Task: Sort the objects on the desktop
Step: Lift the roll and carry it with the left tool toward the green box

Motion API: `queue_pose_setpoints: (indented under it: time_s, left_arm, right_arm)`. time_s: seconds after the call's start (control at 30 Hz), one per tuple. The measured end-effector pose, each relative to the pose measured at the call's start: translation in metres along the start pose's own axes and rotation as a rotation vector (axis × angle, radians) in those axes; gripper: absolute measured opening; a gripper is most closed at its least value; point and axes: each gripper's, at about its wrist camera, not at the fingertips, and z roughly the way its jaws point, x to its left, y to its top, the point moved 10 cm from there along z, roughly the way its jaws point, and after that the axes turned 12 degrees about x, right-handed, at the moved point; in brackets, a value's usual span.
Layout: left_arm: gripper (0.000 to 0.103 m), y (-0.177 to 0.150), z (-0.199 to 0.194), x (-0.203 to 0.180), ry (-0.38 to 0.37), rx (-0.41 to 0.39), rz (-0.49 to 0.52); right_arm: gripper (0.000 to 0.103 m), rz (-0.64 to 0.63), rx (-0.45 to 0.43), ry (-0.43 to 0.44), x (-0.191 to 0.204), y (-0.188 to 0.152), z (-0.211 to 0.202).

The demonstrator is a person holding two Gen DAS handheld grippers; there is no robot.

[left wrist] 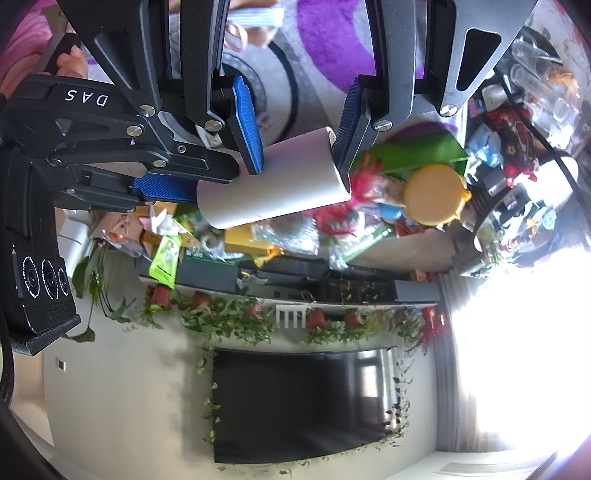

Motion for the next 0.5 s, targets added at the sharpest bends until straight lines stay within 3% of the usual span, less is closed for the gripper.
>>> queue_pose_setpoints:
  time_s: [0.5]
  left_arm:
    - [0.040,0.055,0.011,0.046,0.008,-0.043,0.024]
  right_arm:
    - [0.036,0.001,-0.025,0.006,0.005,0.073,0.027]
